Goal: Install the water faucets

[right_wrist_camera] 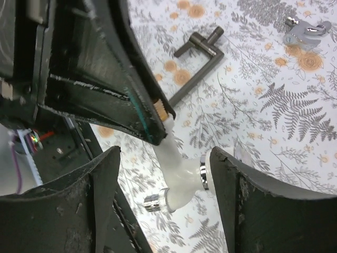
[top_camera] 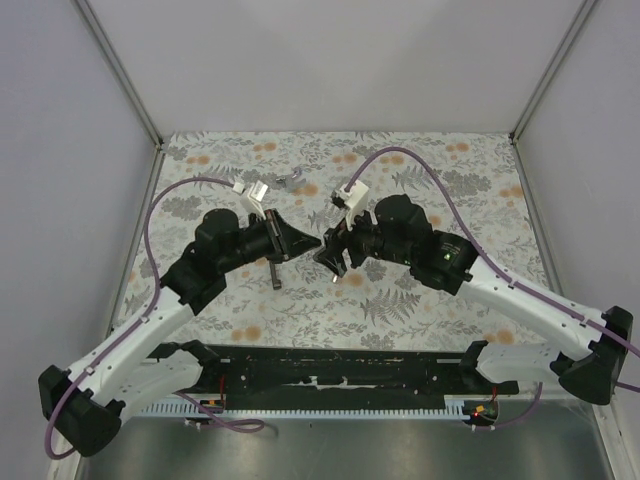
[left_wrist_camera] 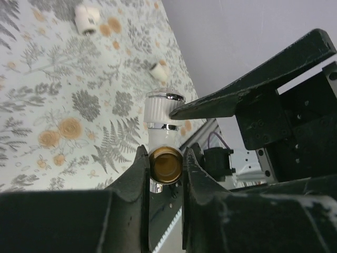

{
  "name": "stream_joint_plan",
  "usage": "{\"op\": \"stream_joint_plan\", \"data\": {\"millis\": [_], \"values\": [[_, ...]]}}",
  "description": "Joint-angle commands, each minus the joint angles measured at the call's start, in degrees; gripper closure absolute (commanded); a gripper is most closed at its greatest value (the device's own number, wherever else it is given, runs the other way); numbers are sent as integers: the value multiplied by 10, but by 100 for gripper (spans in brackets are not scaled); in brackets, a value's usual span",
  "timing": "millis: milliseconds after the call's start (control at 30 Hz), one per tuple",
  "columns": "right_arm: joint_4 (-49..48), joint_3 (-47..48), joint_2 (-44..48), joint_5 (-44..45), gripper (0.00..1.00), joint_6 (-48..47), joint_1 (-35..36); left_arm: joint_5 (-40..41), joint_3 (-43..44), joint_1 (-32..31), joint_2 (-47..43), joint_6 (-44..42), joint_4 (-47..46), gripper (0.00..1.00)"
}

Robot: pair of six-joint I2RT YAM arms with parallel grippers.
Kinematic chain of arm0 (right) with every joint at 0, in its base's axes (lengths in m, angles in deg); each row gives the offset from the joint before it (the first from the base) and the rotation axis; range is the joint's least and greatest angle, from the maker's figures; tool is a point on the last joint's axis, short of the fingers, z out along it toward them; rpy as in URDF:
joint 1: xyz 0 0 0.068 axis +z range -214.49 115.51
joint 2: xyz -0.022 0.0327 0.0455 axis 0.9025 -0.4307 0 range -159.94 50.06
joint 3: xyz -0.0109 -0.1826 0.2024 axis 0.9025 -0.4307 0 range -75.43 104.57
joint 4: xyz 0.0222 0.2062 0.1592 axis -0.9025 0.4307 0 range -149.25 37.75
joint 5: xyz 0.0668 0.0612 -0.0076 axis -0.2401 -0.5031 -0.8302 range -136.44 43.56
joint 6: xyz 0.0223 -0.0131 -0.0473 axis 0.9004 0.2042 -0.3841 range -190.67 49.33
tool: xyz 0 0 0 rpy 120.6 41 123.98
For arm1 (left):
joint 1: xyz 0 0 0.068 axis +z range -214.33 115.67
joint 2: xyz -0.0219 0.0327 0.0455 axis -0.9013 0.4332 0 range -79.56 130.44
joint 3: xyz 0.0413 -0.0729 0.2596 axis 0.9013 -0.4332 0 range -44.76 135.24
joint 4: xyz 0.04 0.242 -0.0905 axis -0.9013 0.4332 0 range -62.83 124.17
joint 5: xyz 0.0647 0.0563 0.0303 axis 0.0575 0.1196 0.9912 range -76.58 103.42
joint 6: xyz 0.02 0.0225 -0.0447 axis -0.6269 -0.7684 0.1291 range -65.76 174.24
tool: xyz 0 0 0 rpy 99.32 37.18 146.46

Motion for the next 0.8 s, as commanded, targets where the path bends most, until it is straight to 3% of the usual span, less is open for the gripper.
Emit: {"op": "stream_joint_plan", "data": {"millis": [0,167,333,433,567,633,767], "values": [[-19,25,18,47,24,133,1,108,-35,-2,-83,-38,-141,98],[-19,17,42,23,21,180,0,119,-79,-2,-125,-22,-225,98],[-84,-25,73,-34,20,221,-24,126,-119,-1,-150,21,-297,98],[-152,-64,96,-102,21,271,-74,129,-125,-1,-161,26,-300,98],[-321,-136,103,-213,19,379,-135,109,-131,-2,-157,51,-329,98],[-400,-158,94,-248,18,419,-143,91,-133,-2,-144,66,-354,98],[-464,-164,75,-275,18,440,-143,68,-134,-3,-117,99,-403,98]]}}
